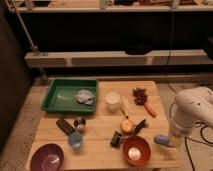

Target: Place sponge in table surface

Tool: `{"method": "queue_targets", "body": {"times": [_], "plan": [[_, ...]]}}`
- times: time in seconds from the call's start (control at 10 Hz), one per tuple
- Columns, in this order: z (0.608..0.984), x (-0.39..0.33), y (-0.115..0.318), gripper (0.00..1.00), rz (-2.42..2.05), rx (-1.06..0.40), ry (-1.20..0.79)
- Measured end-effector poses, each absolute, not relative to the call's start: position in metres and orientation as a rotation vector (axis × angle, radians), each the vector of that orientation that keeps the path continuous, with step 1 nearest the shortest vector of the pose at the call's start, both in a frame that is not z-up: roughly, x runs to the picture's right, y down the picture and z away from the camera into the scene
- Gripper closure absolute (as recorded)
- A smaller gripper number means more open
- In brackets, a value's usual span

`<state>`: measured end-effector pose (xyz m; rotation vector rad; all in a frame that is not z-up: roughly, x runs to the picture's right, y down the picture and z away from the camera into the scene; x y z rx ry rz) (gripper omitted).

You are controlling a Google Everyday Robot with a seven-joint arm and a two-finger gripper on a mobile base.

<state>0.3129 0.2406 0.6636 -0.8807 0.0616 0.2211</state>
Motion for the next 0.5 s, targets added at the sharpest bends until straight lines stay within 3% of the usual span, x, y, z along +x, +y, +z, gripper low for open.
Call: {"method": "queue_targets", "body": {"times": [0.2, 0.5], "plan": [[0.675, 0.312, 0.239, 0.21, 0.217, -0.87, 0.062], [0.696, 0.313, 0.24, 0.2, 0.215, -0.847, 0.067]]}}
